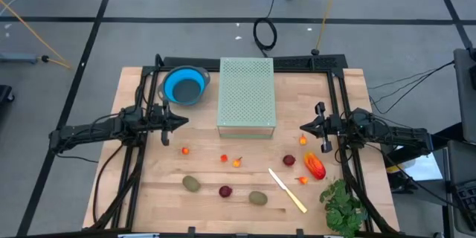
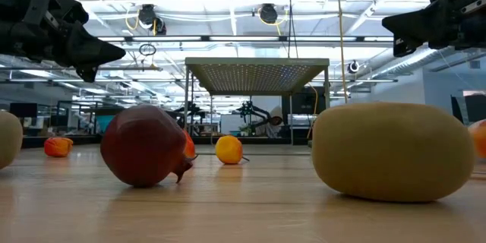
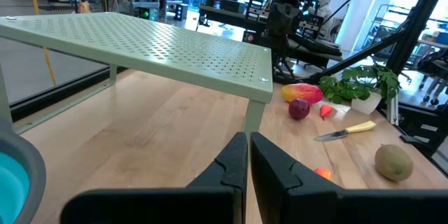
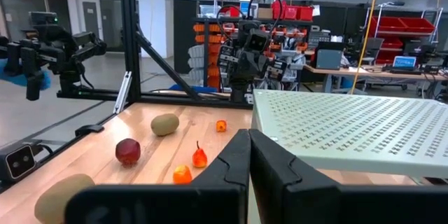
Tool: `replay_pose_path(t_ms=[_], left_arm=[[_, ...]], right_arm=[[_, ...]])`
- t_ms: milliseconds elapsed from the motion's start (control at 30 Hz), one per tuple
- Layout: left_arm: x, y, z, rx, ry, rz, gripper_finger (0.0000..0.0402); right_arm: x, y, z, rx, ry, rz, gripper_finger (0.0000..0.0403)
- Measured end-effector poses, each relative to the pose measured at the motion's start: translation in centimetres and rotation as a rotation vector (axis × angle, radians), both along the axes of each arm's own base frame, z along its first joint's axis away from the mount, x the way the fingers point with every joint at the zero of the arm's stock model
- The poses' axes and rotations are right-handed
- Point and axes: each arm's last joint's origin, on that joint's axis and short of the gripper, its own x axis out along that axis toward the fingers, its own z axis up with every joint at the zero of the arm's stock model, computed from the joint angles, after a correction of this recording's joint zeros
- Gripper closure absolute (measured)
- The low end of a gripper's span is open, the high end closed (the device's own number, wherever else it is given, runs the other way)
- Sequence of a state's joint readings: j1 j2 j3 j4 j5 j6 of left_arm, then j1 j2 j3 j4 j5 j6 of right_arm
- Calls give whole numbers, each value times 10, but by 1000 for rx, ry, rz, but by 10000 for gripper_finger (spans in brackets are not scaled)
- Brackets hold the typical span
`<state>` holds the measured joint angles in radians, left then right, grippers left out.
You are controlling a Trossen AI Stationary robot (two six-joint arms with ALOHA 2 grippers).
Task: Pick & Place Fruit
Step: Put the blue strainer bowl on the shelf
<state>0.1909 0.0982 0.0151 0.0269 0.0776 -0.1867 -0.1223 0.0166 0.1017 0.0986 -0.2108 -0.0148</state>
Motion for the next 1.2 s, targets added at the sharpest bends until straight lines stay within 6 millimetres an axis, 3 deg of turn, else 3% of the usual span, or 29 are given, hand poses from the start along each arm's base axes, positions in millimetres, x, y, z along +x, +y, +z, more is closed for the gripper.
replay_pose_path(t_ms=[333,567,700,967,1200], left_arm=[[0,2,6,42,-59,82,385],[-3,3,29,103,-289,119,385],[-7,6,44,66,-342,246,385],[-9,10,81,71,-122,403,385],[9,17,112,46,84,518,385]], right_arm=[[0,0,0,0,0,0,403],[0,0,0,0,0,0,403],[0,0,0,0,0,0,403],[0,0,0,-11,-2,-2,403],[0,0,0,-103,-10,-11,403]])
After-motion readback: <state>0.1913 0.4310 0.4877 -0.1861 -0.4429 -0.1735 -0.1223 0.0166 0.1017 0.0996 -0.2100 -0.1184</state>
